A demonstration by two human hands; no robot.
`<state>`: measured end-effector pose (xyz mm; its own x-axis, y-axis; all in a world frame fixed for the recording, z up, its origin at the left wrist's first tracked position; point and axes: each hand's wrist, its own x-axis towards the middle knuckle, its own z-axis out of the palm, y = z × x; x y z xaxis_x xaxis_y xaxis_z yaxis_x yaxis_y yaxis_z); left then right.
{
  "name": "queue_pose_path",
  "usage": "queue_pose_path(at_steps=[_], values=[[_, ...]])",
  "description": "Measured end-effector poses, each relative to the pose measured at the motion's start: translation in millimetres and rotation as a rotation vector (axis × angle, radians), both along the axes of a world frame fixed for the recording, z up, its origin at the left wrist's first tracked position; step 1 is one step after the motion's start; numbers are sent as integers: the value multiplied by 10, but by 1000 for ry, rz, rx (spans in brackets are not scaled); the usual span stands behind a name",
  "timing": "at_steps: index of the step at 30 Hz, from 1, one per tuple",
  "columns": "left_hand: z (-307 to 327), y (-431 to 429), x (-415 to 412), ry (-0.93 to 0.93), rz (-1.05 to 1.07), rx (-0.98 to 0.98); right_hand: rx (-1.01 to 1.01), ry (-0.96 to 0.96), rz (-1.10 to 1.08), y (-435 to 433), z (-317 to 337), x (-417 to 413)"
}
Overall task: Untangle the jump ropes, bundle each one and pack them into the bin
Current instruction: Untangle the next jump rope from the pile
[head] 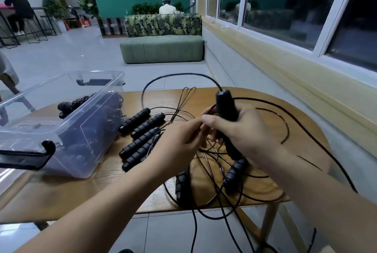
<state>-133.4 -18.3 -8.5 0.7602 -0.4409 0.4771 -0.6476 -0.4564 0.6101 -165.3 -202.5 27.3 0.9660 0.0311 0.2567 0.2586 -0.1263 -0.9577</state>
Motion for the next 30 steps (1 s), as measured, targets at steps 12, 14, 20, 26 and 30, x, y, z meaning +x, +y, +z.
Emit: queue_pose_path(at_steps=[12, 14, 20, 26, 30], values=[[-17, 49, 5, 81, -22, -20, 187, -143, -133, -253, 278, -21], [3, 57, 5, 91, -16, -37, 272, -138, -181, -327, 311, -6], [56, 81, 15, 54, 30, -52, 324, -68, -147, -320, 303, -5], [49, 28, -36, -55, -14, -74, 42, 46, -20, -67, 85, 28], [-13, 19, -9, -75, -10, -44, -37, 43, -15, 3, 21, 53]])
